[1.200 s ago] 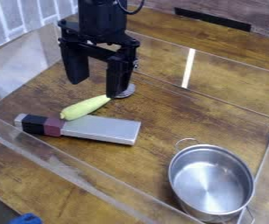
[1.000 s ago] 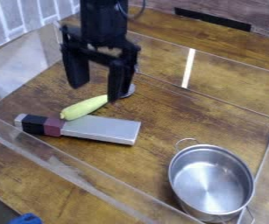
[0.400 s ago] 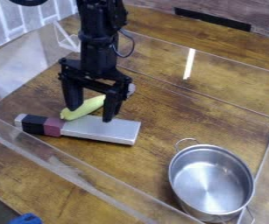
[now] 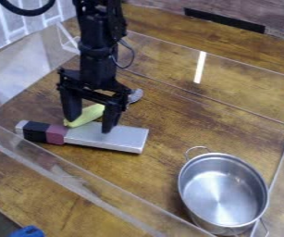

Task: Move the toy knife to the right side of the table

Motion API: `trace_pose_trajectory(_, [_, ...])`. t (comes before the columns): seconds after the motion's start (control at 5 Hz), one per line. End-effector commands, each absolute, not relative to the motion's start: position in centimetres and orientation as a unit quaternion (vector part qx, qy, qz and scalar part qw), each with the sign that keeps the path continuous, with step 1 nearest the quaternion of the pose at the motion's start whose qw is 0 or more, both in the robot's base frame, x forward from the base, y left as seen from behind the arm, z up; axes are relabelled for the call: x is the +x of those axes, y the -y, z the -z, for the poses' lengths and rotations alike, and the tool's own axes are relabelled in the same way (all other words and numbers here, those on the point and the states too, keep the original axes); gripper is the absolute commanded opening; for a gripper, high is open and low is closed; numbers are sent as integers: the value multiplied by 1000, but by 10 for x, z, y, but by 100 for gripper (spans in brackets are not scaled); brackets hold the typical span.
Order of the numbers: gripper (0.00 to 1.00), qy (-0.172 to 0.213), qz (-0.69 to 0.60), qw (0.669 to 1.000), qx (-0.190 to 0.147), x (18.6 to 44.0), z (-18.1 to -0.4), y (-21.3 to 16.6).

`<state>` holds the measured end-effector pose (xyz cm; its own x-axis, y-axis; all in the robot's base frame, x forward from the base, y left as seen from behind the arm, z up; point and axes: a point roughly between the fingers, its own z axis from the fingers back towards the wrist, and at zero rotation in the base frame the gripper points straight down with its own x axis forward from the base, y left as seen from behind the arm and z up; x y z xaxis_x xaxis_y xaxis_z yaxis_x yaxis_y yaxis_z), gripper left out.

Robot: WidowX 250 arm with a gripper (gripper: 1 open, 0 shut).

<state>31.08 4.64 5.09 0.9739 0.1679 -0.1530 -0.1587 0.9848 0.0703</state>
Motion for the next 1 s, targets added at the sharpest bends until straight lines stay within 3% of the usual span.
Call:
trace_pose_trajectory(0.0, [0,-48,-90,994,33,319,-65,-63])
trace_pose_trajectory(0.4, [0,-45,-74,996,34,325,-59,-48])
trace_pose_trajectory(0.8, [0,-37,-61,997,39,331,-67,-41])
